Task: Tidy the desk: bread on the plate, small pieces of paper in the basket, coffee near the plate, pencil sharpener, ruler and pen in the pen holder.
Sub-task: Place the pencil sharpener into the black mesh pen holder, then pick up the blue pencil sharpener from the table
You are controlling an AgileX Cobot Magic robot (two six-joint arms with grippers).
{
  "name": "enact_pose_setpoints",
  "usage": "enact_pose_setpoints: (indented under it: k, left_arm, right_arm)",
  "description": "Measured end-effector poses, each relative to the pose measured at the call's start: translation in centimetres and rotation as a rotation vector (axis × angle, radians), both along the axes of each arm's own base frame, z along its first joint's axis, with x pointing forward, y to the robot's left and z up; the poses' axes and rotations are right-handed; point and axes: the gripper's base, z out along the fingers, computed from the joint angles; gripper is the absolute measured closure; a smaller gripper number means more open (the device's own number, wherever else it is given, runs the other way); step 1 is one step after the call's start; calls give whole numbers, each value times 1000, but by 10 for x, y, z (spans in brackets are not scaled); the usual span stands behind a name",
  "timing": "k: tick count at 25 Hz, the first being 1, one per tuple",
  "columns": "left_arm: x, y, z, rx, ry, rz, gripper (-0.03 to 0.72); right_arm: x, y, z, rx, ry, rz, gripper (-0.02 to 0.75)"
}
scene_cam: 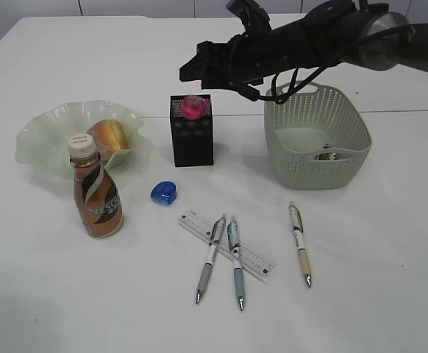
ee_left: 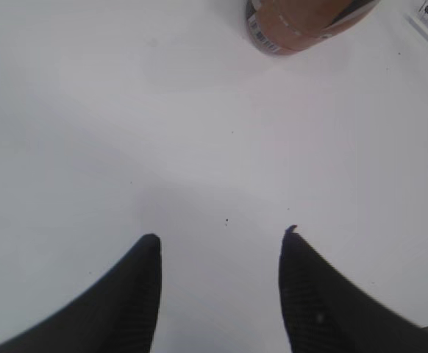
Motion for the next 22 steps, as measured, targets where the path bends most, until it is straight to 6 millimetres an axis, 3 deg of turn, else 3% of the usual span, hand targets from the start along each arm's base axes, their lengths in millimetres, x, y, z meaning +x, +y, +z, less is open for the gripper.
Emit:
enact_pose_setpoints:
  k: [5,17,22]
  left_arm:
    - [0,0,0,0,0,0,307]
    - [0,0,0,0,0,0,308]
    - [0,0,0,0,0,0,308]
  right_arm:
    - [0,0,0,8,2,-2,253]
    - [-3,-1,1,-26,37,-2,246]
    - [-14,-9,24,-149,63,5,246]
